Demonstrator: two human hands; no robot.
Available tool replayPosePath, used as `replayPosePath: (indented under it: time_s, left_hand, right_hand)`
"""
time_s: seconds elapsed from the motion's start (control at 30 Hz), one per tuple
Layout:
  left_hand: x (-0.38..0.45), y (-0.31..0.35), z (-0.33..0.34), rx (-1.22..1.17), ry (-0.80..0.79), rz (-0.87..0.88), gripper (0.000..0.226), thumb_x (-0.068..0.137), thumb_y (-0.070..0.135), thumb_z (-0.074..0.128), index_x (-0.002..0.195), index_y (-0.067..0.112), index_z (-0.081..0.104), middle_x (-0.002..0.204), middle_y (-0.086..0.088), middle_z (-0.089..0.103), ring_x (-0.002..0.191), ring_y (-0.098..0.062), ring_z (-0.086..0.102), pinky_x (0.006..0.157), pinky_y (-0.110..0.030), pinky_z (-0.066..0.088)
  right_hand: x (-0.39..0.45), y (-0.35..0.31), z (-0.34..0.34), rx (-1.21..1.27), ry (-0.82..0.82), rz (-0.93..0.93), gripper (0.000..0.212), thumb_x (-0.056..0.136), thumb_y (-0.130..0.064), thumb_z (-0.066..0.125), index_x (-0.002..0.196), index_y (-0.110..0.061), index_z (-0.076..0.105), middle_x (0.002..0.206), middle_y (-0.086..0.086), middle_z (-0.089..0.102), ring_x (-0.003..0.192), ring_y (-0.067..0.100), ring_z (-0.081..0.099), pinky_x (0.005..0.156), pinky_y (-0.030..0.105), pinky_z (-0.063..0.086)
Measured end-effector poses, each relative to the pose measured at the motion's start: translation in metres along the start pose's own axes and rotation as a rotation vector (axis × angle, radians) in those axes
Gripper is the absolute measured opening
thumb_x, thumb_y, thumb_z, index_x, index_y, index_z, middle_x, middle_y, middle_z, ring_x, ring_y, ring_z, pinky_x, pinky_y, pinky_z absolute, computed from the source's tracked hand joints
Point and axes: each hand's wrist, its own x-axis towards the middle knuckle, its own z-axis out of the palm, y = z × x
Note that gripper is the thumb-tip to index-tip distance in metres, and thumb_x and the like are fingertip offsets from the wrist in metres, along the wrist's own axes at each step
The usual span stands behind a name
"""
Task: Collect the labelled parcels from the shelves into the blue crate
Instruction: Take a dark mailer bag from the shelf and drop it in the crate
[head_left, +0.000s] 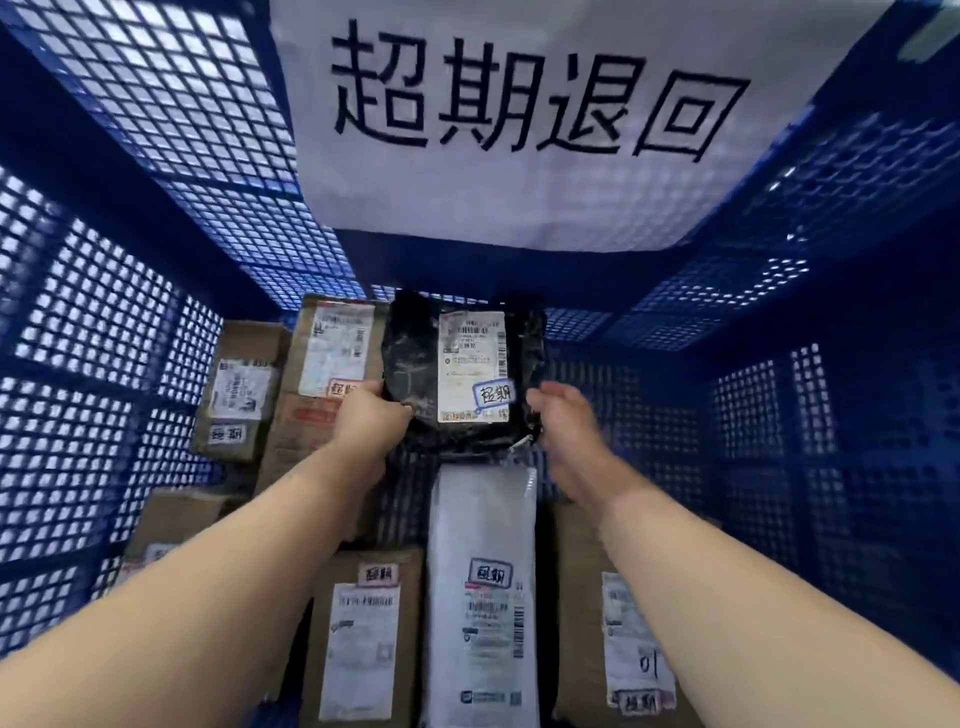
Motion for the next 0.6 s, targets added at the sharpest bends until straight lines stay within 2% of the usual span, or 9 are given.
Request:
replayPosePath:
  time_s: [0.1,0.23,0.3,0.33,0.37,0.43,0.5,0.6]
  left_hand:
    - [0.012,-0.004,0.010,-0.011,-0.017,-0.023,0.022,0.088,-0.001,0.055,0.102,0.016,0.060,0.097,-0.010,0.064,0.095,-0.031,0.063,0.091,-0.041,0.053]
    - [0.020,-0.015,0.022,0.026,-0.094,-0.021,0.036,0.090,0.000,0.051,0.122,0.016,0.056,0.108,-0.006,0.060,0.099,-0.027,0.058,0.091,-0.036,0.051]
    - [0.019,-0.020,0.023,0.088,-0.150,-0.038,0.028,0.090,-0.003,0.051,0.112,0.013,0.058,0.111,-0.006,0.058,0.100,-0.026,0.055,0.091,-0.033,0.048]
    - [0.019,-0.023,0.023,0.147,-0.174,-0.047,0.028,0.089,-0.003,0.052,0.113,0.011,0.057,0.115,-0.009,0.056,0.104,-0.026,0.053,0.090,-0.031,0.044]
    - [0.021,-0.026,0.023,0.210,-0.195,-0.055,0.039,0.088,-0.001,0.054,0.126,0.010,0.051,0.127,-0.011,0.053,0.112,-0.027,0.051,0.092,-0.030,0.041]
    - [0.021,-0.027,0.024,0.336,-0.215,-0.048,0.065,0.089,0.005,0.055,0.148,0.011,0.028,0.151,-0.011,0.033,0.134,-0.029,0.038,0.106,-0.032,0.034]
    - [0.017,-0.024,0.025,0.445,-0.194,-0.024,0.066,0.090,0.012,0.054,0.149,0.012,0.023,0.156,-0.013,0.019,0.139,-0.032,0.029,0.112,-0.034,0.027]
    - [0.006,-0.021,0.028,0.471,-0.137,-0.013,0.060,0.089,0.012,0.052,0.145,0.020,0.033,0.148,-0.015,0.021,0.127,-0.035,0.041,0.106,-0.034,0.036]
  right_hand:
    - [0.020,0.014,0.008,0.025,-0.004,0.045,0.027,0.092,-0.015,0.056,0.119,-0.016,0.050,0.119,0.009,0.060,0.113,0.028,0.057,0.102,0.047,0.045]
    - [0.035,0.030,0.014,-0.035,-0.042,0.088,0.042,0.097,-0.016,0.049,0.138,-0.014,0.041,0.136,0.006,0.050,0.124,0.025,0.047,0.107,0.042,0.037]
    - [0.038,0.036,0.018,-0.107,-0.068,0.116,0.049,0.099,-0.013,0.044,0.146,-0.014,0.033,0.147,0.007,0.041,0.132,0.027,0.041,0.109,0.042,0.033]
    - [0.038,0.039,0.018,-0.144,-0.079,0.123,0.051,0.099,-0.011,0.042,0.148,-0.016,0.029,0.151,0.006,0.038,0.135,0.027,0.039,0.110,0.041,0.031]
    - [0.038,0.040,0.018,-0.174,-0.085,0.125,0.053,0.099,-0.010,0.039,0.150,-0.017,0.028,0.153,0.005,0.035,0.137,0.027,0.037,0.111,0.040,0.030]
    - [0.036,0.039,0.018,-0.229,-0.083,0.138,0.053,0.100,-0.010,0.037,0.151,-0.016,0.023,0.155,0.006,0.029,0.140,0.028,0.032,0.111,0.040,0.029]
    - [0.034,0.039,0.018,-0.306,-0.028,0.097,0.047,0.099,-0.013,0.036,0.146,-0.014,0.031,0.147,0.010,0.039,0.129,0.032,0.042,0.101,0.039,0.038]
    - [0.032,0.040,0.018,-0.387,0.202,-0.018,0.033,0.093,-0.016,0.043,0.125,-0.014,0.053,0.121,0.014,0.060,0.104,0.034,0.059,0.080,0.038,0.049]
